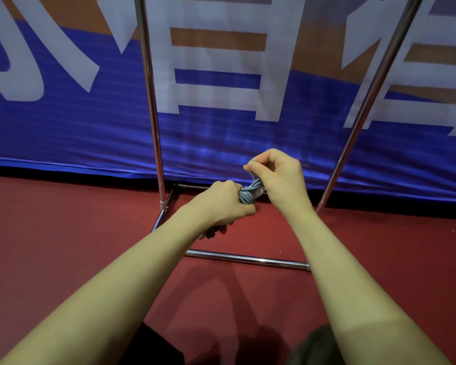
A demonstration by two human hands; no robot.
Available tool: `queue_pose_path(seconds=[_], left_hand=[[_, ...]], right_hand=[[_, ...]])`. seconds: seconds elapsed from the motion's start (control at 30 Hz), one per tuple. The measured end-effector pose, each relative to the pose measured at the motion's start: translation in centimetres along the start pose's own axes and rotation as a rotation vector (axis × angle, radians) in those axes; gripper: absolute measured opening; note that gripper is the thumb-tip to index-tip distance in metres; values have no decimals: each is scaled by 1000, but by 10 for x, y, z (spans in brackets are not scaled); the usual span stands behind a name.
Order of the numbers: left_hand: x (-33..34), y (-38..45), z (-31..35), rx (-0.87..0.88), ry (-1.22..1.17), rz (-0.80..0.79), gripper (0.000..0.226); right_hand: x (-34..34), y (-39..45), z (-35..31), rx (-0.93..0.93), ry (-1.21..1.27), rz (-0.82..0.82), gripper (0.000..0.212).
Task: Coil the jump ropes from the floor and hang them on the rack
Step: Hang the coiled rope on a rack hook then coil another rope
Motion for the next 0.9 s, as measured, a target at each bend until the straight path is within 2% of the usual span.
queue_pose_path(seconds=[0.23,0.43,0.63,0.77,0.9], left_hand=[[-2,-4,8,66,-102,-3,21],[-7,-8,15,74,-205,18,29],[-16,-18,35,158,-301,159,33],[-23,-32,59,244,-354,182,39],[-41,-40,98,354,-355,280,39]], right_hand=[[-15,6,4,38,89,108,26],[-23,8,-3,16,96,144,17],[-43,3,-35,-61,76,188,17],[-66,-6,-66,-145,100,189,18],[-99,-8,-91,-200,161,294,9]])
Point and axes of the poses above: each hand's wrist, its own y-axis towards the middle knuckle, its own x-axis out of the palm, z = x × y, the point moved 6 cm from there along y, towards the middle knuckle, and after that the axes turned 6 degrees about z, right-handed, at the moved point
